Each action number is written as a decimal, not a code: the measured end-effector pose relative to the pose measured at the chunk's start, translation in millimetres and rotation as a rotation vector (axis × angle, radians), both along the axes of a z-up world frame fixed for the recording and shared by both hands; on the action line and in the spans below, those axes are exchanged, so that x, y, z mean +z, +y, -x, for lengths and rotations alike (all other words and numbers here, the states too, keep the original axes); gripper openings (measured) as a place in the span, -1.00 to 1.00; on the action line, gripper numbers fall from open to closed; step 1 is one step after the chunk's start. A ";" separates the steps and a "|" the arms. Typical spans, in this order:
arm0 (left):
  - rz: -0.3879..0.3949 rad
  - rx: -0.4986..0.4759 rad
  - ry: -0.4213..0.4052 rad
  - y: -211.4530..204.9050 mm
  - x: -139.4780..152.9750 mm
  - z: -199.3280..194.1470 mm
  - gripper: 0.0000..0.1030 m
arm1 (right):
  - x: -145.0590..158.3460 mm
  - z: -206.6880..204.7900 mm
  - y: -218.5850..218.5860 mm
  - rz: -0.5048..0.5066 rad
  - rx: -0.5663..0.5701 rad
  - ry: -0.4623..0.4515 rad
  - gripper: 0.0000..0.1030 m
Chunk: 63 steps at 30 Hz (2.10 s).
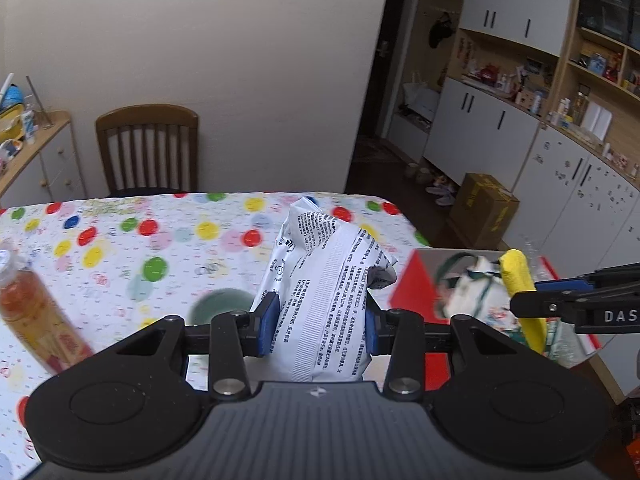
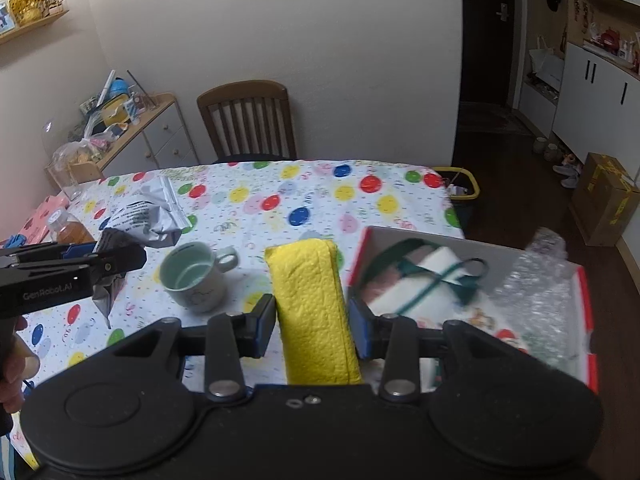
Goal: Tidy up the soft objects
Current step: 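Carry the yellow sponge cloth and silver snack packet with both tools over the box, then lower both items into the box and open both tools to release them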
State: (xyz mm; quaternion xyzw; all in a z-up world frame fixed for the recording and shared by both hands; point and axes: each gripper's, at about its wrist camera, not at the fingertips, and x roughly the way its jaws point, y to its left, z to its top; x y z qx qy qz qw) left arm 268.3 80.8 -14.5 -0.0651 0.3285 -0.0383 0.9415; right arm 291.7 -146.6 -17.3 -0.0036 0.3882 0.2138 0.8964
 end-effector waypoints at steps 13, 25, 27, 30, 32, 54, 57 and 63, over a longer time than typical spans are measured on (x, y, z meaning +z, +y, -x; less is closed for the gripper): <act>-0.006 -0.114 0.022 -109.2 -8.4 -17.3 -0.22 | -7.3 -4.8 -103.1 -0.020 -0.078 0.013 -0.25; -0.032 -0.193 0.062 -188.5 -24.0 -46.4 -0.22 | -26.2 -25.0 -179.1 0.001 -0.185 0.049 -0.25; -0.042 -0.200 0.066 -199.4 -27.2 -51.5 -0.22 | -31.3 -31.2 -188.0 0.000 -0.198 0.065 -0.25; -0.069 -0.213 0.059 -215.1 -32.6 -58.4 -0.21 | -41.8 -42.6 -194.7 0.005 -0.214 0.087 -0.24; -0.087 -0.220 0.056 -223.0 -37.2 -62.7 -0.22 | -50.1 -50.5 -197.1 0.003 -0.224 0.108 -0.25; -0.133 -0.217 0.186 -239.0 -87.9 -83.7 -0.19 | -94.1 -86.4 -169.4 0.056 -0.141 0.208 -0.22; -0.135 -0.216 0.193 -238.8 -88.2 -83.4 -0.17 | -93.9 -87.5 -168.8 0.055 -0.138 0.204 -0.22; -0.120 -0.212 0.197 -237.8 -87.5 -80.1 0.16 | -91.6 -85.3 -172.7 0.047 -0.134 0.197 -0.20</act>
